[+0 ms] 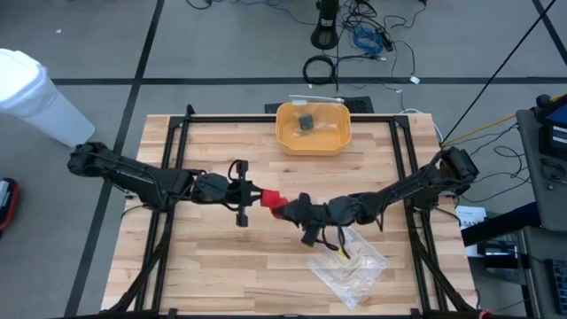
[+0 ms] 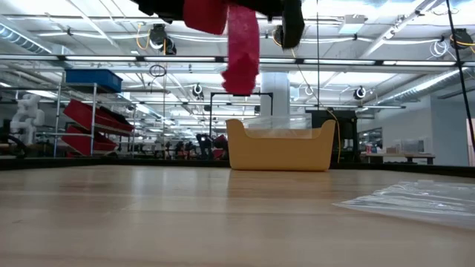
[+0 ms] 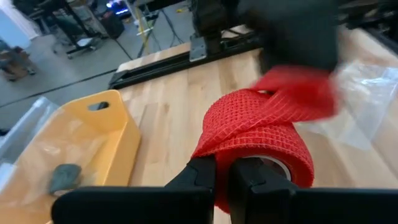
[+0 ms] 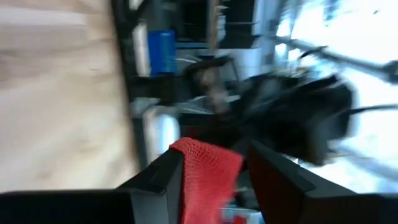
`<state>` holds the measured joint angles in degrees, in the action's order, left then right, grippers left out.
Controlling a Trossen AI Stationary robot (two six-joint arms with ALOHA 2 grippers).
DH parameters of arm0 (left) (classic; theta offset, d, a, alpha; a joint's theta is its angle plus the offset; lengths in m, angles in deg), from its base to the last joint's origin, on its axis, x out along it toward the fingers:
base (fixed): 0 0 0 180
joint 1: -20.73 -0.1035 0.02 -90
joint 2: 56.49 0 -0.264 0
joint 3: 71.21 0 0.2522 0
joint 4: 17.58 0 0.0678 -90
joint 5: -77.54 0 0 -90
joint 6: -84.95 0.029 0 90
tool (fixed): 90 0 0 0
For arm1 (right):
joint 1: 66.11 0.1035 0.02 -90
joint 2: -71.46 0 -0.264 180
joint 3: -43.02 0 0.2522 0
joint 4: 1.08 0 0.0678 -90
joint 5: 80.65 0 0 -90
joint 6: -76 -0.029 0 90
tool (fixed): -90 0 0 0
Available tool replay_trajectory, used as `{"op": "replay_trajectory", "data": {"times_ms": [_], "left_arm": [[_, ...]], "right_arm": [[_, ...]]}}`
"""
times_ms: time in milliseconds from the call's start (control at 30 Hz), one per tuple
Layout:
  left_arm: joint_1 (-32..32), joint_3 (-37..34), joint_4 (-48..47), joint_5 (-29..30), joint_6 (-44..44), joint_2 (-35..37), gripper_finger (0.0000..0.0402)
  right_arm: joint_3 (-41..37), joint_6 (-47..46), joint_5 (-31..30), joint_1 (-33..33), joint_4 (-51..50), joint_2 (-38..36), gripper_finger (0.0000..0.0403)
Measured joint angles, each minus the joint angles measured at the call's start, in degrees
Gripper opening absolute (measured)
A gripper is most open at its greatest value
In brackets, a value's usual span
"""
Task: Roll bandage
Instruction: Roll the red bandage
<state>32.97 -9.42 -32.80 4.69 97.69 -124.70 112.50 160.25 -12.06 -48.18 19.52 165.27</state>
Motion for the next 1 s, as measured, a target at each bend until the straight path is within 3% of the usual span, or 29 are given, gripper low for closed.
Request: {"op": "replay_trajectory", "data": {"times_ms": [167, 367, 600, 800, 900, 1000], "left_arm": [[-0.01, 0.0, 1.34, 3.92, 3.12, -1.36, 0.0011], [-0.14, -0.02, 8.42, 5.51, 10.4, -4.37, 0.0011], [-0.75, -0.02, 8.64, 9.49, 15.48, -4.07, 0.0011], [-0.29, 0.04, 8.29, 9.82, 20.05, -3.86, 0.0011], [0.57, 0.07, 7.14, 10.64, 25.72, -3.84, 0.0011], [1.15, 0.07, 6.83, 12.96, 30.41, -3.86, 0.0011]], "right_arm": [[0.0, 11.29, -3.17, 1.74, 8.07, 0.01, 0.0161], [-0.02, 22.45, -9.79, -0.36, 3.78, 0.06, 0.0169], [-0.03, 21.07, -18.81, 2.59, 2.54, 0.06, 0.0163], [-0.07, 27.53, -27.3, 3.61, 5.35, 0.08, 0.0169], [-0.07, 13.71, -29.94, 4.48, 6.82, 0.08, 0.0164], [-0.07, -17.04, -29.64, 6.5, 6.66, 0.08, 0.0157]]}}
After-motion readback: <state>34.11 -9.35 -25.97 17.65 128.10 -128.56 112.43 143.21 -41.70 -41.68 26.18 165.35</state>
